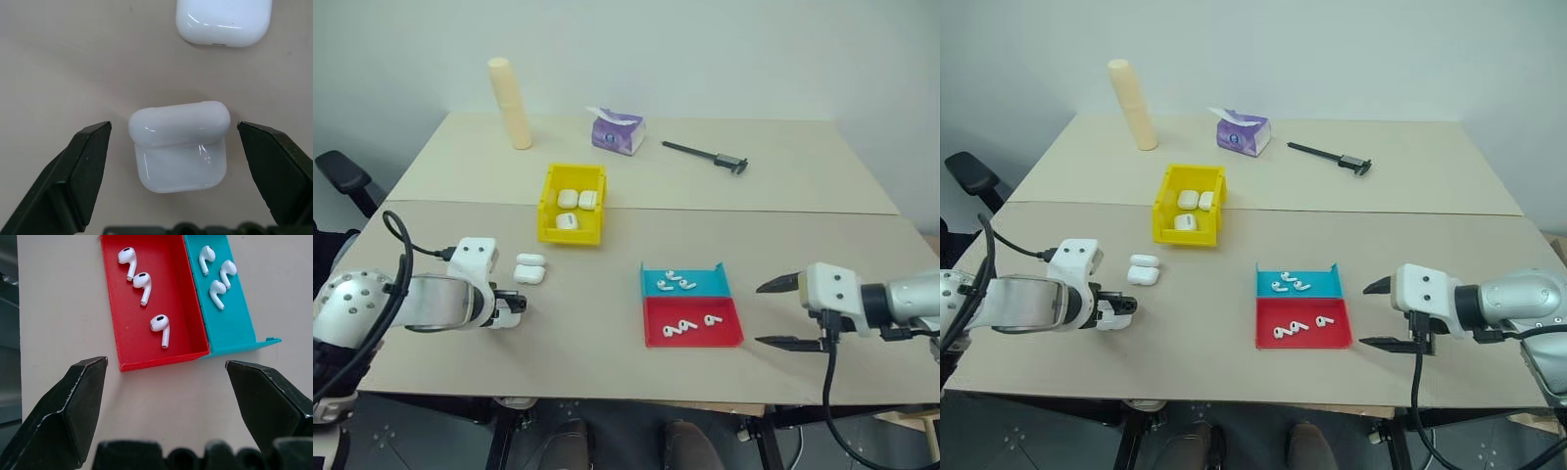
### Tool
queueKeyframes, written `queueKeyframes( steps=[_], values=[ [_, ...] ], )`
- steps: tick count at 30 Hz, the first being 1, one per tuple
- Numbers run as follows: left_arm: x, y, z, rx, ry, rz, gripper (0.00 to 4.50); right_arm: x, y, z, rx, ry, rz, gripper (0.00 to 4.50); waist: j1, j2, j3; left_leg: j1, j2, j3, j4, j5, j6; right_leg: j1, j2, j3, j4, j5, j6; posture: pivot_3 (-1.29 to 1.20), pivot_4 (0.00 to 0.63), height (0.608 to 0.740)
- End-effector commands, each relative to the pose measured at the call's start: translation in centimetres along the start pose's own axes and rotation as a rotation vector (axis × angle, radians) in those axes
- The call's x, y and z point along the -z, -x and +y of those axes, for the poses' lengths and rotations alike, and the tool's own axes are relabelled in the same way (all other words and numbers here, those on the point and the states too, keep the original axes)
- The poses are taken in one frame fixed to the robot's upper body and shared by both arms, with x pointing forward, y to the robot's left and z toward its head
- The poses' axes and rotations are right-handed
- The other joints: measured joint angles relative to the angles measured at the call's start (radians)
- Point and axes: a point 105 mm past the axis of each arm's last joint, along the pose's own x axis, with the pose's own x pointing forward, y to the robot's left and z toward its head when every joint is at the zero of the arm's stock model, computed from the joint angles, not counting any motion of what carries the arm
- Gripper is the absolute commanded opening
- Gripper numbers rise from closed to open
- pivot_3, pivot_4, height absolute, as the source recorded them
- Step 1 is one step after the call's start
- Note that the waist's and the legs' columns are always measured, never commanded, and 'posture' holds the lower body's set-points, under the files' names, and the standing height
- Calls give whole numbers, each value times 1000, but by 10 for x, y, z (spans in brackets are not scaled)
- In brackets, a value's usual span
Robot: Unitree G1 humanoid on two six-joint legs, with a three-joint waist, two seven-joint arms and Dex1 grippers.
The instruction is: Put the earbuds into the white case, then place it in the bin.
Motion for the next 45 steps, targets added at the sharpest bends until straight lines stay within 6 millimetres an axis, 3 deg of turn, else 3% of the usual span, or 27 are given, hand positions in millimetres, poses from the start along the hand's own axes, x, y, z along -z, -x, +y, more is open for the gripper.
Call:
queueKeyframes(
  steps=[1, 18, 45],
  values=[
    [-2, 1, -1, 9, 26, -15, 4500, -5, 7, -3, 38, 41, 16, 4456, 1, 0, 0, 0, 0, 0, 0, 0, 0, 1, 0, 0, 0, 0, 0, 0, 150, 740],
    [9, 2, -16, -71, 159, -97, 4500, 0, -2, -1, 37, 26, 30, 4456, 1, -1, 0, 0, 0, -1, 0, 0, 0, 1, -1, 0, 0, 0, 0, 0, 150, 740],
    [12, 2, -18, -198, 335, -94, 4500, 11, -11, 3, 37, 43, 70, 4456, 1, -1, 0, 2, 0, -2, 0, 0, -1, 5, -1, -1, -1, 0, 0, 0, 150, 740]
  ],
)
